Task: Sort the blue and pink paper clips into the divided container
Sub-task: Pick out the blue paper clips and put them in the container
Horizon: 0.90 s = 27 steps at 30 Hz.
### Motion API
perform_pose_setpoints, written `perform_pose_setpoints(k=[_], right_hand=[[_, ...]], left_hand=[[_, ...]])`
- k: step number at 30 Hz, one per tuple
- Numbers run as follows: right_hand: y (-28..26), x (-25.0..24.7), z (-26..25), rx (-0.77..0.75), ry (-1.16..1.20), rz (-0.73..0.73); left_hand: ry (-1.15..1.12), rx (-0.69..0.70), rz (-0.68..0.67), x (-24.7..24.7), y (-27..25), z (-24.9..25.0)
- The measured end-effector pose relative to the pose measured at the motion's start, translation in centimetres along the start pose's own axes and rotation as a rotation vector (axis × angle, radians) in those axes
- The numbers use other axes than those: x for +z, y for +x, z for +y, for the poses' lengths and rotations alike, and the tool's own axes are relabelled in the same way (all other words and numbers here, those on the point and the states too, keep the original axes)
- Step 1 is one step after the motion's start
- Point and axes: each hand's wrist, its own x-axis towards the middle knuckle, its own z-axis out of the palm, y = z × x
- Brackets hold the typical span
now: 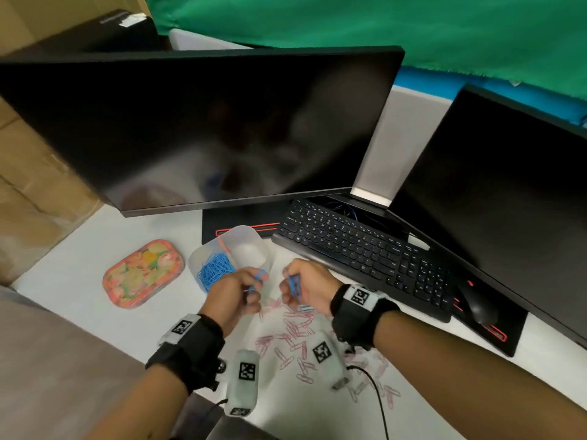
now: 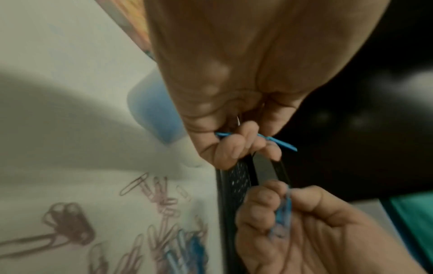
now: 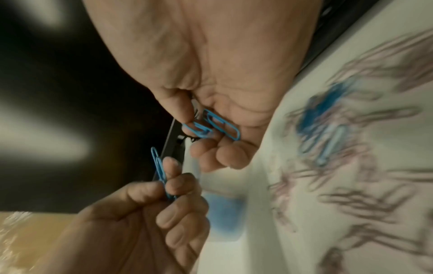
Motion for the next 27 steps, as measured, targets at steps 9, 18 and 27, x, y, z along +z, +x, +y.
perform_pose_setpoints(k=[9, 18, 27], right_hand=[[3.4, 9.9, -5.0, -0.021, -0.382, -0.047], [2.0, 4.6, -5.6, -0.098, -0.330, 0.078], [-0.1, -6.7, 0.4, -0.125, -0.891, 0.402]], left_hand=[[-0.005, 0.036, 0.386, -4.1, 0.2, 4.6], [0.402, 0.253, 0.478, -3.2, 1.1, 4.3], [1.101, 0.316, 0.073, 3.3, 3.0, -1.0]])
